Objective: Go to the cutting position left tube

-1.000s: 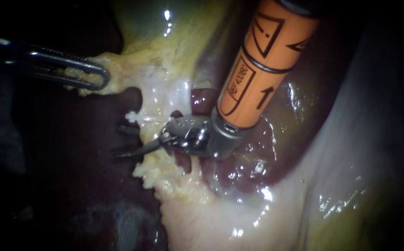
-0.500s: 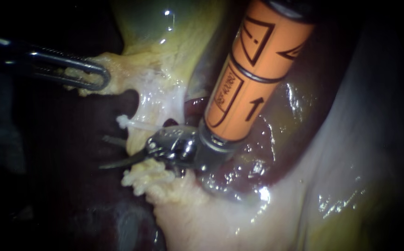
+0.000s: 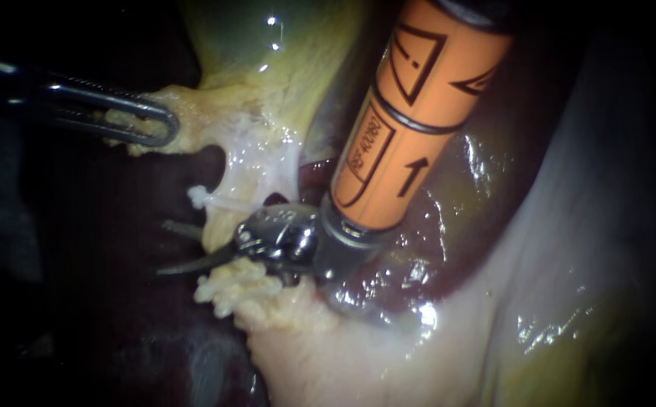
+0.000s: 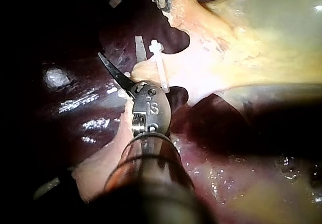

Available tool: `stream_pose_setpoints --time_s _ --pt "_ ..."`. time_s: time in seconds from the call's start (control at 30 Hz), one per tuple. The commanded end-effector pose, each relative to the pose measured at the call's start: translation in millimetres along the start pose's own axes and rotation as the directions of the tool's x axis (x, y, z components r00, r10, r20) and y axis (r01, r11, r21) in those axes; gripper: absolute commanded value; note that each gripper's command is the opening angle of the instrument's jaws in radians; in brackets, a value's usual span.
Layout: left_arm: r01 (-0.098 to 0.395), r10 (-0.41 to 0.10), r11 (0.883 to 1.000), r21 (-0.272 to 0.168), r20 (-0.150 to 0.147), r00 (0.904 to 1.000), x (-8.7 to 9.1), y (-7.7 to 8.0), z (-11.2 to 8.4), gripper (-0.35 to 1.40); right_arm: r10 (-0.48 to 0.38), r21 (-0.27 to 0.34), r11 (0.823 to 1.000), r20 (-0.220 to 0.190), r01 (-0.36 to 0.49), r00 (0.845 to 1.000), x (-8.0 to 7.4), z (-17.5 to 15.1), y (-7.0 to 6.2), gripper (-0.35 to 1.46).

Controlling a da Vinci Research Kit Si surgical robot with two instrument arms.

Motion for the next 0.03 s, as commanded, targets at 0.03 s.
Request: stream_pose_setpoints --time_s 0.03 --pt "0.0 0.0 1.0 0.0 0.0 1.0 0.0 0.0 0.0 -0.35 0.0 0.0 1.0 0.001 0.0 1.0 -0.1 -0.1 0.1 1.36"
